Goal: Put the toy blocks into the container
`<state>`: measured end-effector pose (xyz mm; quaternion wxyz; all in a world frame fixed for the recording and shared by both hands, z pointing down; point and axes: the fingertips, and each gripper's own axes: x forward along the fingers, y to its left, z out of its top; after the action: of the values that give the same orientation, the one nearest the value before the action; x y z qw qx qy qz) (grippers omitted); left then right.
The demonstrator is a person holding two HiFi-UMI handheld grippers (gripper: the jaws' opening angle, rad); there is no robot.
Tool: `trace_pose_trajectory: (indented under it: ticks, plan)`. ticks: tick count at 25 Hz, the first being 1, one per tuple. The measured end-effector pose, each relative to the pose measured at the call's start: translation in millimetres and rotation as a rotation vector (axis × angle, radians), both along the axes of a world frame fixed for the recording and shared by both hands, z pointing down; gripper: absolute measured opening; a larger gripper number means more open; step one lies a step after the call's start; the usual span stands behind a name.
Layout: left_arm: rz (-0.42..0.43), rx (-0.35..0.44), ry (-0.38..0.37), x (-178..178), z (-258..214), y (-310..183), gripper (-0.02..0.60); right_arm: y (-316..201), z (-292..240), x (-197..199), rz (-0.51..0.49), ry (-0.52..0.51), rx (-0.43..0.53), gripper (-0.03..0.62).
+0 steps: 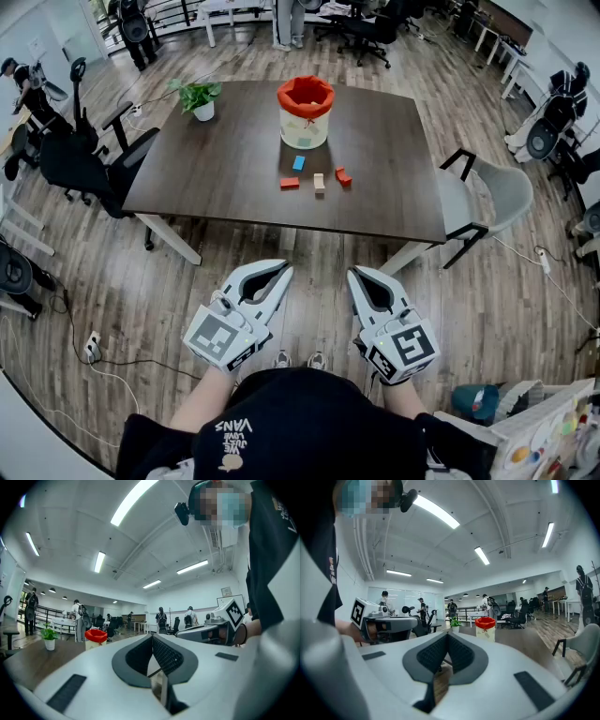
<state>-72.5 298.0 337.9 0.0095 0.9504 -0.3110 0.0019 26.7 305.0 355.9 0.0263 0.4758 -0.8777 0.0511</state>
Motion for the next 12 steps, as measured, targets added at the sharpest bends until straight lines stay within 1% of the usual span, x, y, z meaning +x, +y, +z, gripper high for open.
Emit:
trace_pose_trajectory:
  ticks: [3,7,12]
  plan:
    - [-0.006,-0.004,0.004,0.9,1.4,0.4,0.011,0.8,0.7,2.5,0.001,-0.005,0.0,0.017]
    - [-0.008,-0.007,0.0,2.3,2.5,-0.2,0.012,-0.3,-3.4,5.5,0.0,-0.038,0.019,0.018]
    - [-0.007,-0.006,-0.001,7.4,3.6,-2.0,0.012,-2.1,-1.0,9.7,-0.007,-0.046,0.018,0.018]
